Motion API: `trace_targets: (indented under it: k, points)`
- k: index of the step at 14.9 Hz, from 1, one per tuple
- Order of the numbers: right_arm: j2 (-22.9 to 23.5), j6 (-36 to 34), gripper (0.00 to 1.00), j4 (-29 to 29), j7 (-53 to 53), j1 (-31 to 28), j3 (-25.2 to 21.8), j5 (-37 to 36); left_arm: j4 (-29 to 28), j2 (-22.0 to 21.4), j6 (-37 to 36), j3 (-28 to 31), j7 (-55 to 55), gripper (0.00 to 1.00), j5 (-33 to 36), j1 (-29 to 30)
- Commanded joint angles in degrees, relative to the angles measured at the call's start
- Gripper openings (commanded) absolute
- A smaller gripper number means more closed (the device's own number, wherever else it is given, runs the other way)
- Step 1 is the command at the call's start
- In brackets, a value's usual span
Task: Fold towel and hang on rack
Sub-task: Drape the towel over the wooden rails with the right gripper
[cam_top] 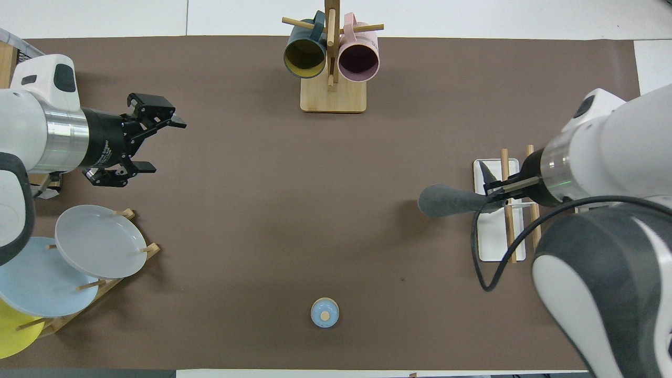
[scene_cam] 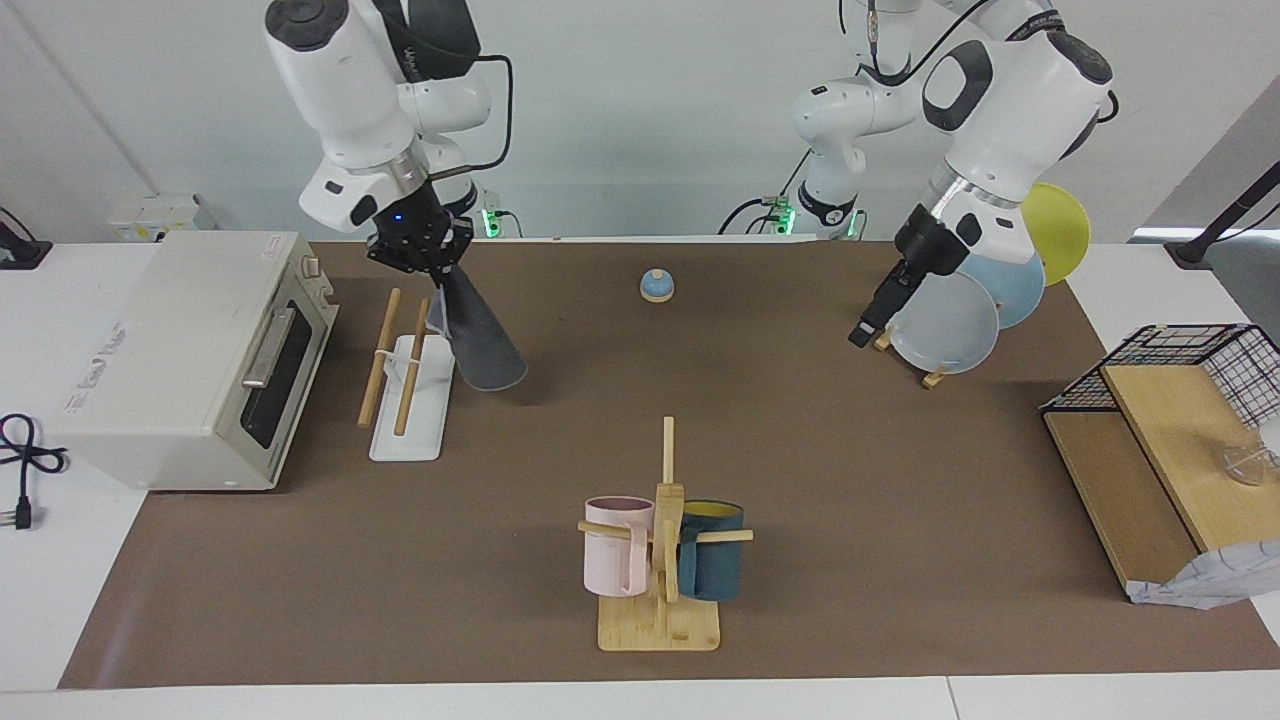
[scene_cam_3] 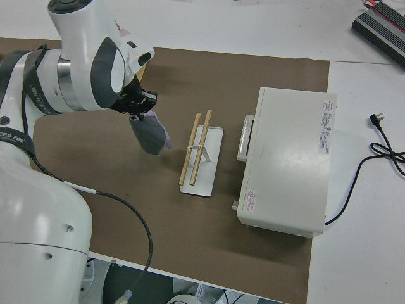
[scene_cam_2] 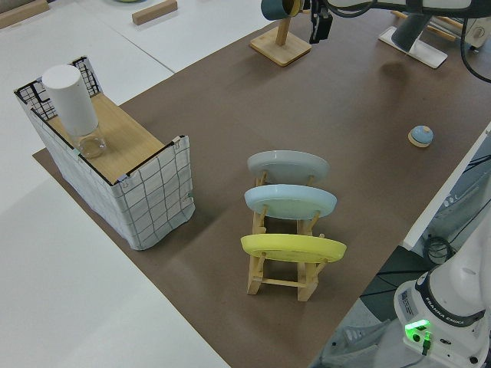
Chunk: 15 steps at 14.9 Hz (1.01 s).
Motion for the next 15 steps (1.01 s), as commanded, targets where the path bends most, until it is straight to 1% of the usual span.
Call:
trace_targets:
  k: [1, 4, 6, 7, 9, 11, 13, 15]
  points:
    - [-2.3, 6.6, 0.0, -4.7, -6.1, 1.1, 0.1, -4.8, 4.5, 2.1, -5.4, 2.8, 10.5, 1.0, 7.5, -2.6]
    - [-3.3, 14.7, 0.0, -8.8, -22.9, 0.4, 0.0, -5.6, 8.1, 3.4, -11.2, 10.5, 22.6, 1.0, 13.2, -9.2]
    - [-3.7, 19.1, 0.0, -10.8, -32.0, 0.2, 0.0, -9.2, 10.4, 4.1, -14.5, 12.4, 29.3, 1.0, 16.3, -11.0]
    - [-4.1, 20.2, 0.0, -11.4, -33.7, -0.1, 0.0, -9.5, 11.4, 4.4, -16.3, 12.6, 32.4, 1.0, 17.4, -11.2]
    - [-4.2, 21.0, 0.0, -12.2, -34.5, -1.4, 0.0, -9.7, 11.9, 4.3, -19.8, 12.9, 36.9, 1.0, 18.1, -11.5]
    - [-4.2, 20.8, 0.0, -12.3, -36.5, -3.0, 0.0, -9.7, 9.8, 3.5, -21.7, 13.6, 40.7, 1.0, 18.0, -11.2]
    - [-4.6, 19.7, 0.0, -12.3, -38.7, -5.5, -0.2, -9.5, 7.8, 2.5, -22.0, 14.2, 41.2, 1.0, 17.5, -11.6]
    - [-4.8, 17.6, 0.0, -12.6, -40.9, -8.3, -0.3, -8.5, 8.0, 2.9, -21.8, 14.4, 41.2, 1.0, 17.3, -12.1]
